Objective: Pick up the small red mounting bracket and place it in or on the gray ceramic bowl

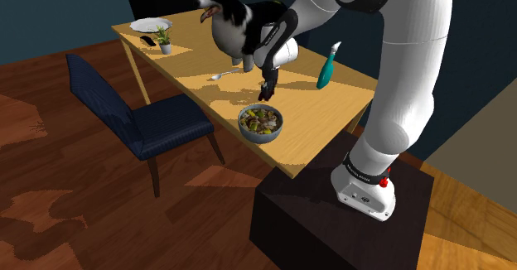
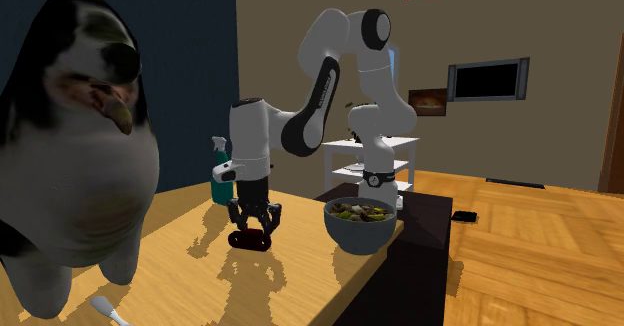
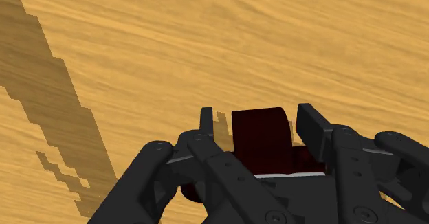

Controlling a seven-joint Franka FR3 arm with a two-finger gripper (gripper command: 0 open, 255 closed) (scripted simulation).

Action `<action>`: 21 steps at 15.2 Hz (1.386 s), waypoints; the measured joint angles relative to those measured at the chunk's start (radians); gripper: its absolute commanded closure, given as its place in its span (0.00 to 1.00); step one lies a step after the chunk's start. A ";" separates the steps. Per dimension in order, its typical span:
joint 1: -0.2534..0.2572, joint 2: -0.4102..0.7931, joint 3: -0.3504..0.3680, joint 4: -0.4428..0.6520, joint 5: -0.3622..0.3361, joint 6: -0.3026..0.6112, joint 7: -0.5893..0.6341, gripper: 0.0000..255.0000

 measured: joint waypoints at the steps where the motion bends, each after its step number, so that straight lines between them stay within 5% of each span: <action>1: 0.000 0.000 0.000 0.000 0.000 0.000 0.000 1.00; 10: 0.001 -0.005 -0.001 0.001 -0.001 -0.006 0.001 1.00; 21: 0.014 -0.123 -0.017 0.004 -0.032 -0.125 0.017 1.00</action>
